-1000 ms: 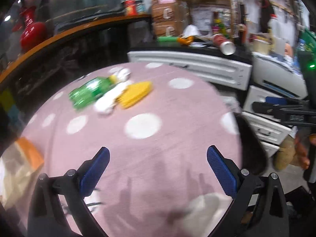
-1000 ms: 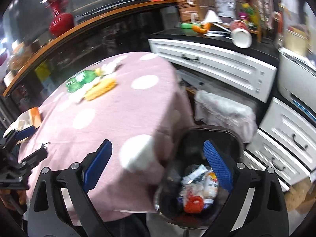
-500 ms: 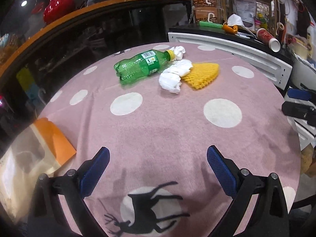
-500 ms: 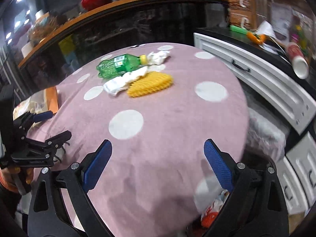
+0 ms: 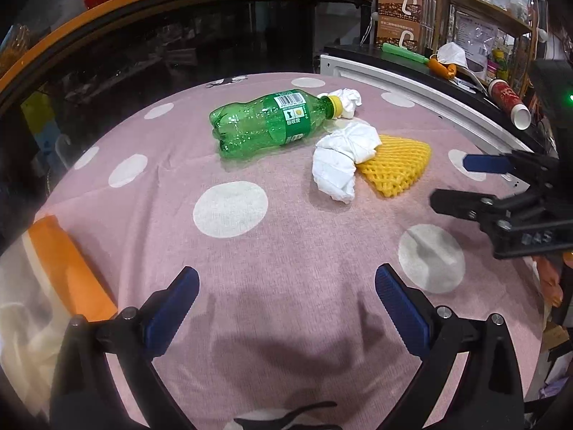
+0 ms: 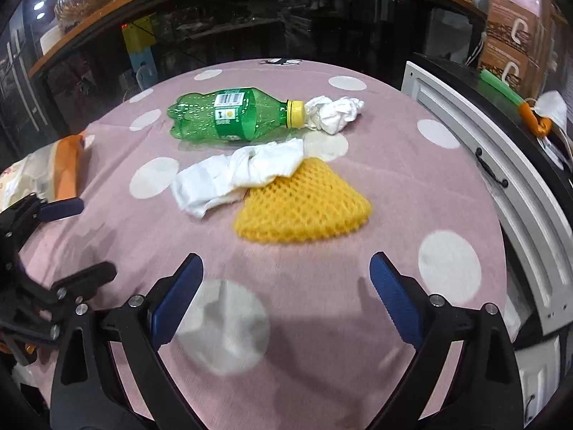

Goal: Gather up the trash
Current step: 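Grasp the yellow foam net with the right tool, then grasp the white tissue with the left tool while the right tool lifts the yellow net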

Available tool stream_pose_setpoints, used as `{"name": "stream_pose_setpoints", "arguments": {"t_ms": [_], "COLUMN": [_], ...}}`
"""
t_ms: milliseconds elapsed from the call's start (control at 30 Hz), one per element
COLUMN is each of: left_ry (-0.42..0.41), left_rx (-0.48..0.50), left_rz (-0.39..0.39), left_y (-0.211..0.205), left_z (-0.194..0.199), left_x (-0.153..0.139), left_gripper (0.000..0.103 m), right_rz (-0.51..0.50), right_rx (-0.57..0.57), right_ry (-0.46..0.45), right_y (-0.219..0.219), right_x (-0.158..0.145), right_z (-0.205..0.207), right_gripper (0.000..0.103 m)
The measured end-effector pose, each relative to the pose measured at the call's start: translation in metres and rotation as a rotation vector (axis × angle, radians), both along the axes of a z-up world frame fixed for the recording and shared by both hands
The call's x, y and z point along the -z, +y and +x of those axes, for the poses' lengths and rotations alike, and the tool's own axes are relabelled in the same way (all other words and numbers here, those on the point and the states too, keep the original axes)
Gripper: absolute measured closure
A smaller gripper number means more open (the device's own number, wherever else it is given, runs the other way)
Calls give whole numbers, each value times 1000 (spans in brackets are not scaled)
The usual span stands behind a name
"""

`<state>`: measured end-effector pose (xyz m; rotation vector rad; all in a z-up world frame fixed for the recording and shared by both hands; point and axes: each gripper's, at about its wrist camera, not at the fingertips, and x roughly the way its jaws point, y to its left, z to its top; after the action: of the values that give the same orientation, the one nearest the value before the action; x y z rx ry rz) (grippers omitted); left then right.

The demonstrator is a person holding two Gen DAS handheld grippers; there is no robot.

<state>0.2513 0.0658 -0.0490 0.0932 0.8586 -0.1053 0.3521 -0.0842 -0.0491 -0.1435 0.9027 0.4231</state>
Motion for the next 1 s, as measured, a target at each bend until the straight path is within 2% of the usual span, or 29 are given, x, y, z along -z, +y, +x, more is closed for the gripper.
{"name": "stream_pose_setpoints", "arguments": {"t_ms": [133, 167, 200, 267, 300, 333, 400, 433, 467, 600, 800, 1000], "left_ry": [16, 17, 19, 24, 28, 29, 30, 30, 31, 32, 30, 66], "left_rx": [-6, -7, -10, -13, -11, -9, -2, -1, -1, -2, 11, 11], "left_rz": [-23, -31, -38, -52, -53, -50, -38, -33, -31, -44, -12, 28], "left_y": [4, 4, 3, 3, 1, 0, -4, -5, -6, -11, -26, -42], "left_z": [14, 17, 20, 26, 28, 30, 34, 35, 37, 41, 57, 86], "left_x": [2, 1, 1, 1, 2, 3, 4, 5, 5, 4, 4, 14], "left_gripper": [6, 6, 6, 6, 6, 6, 6, 6, 6, 6, 6, 19], "right_rz": [-48, -64, -79, -86, -78, -77, -72, -68, -66, -47, -13, 36], "right_rx": [-34, -36, -41, -50, -53, -61, -76, -77, -76, -53, -29, 10], "right_ry": [12, 7, 9, 31, 26, 16, 6, 5, 2, -28, -77, -91], "right_y": [16, 19, 21, 22, 20, 19, 17, 15, 13, 2, -19, -47], "right_x": [9, 10, 13, 18, 18, 17, 15, 14, 13, 5, -13, -23], "right_z": [26, 32, 38, 45, 46, 45, 42, 41, 40, 25, -9, -37], "right_gripper": [11, 14, 25, 33, 44, 49, 72, 76, 90, 91, 91, 91]}}
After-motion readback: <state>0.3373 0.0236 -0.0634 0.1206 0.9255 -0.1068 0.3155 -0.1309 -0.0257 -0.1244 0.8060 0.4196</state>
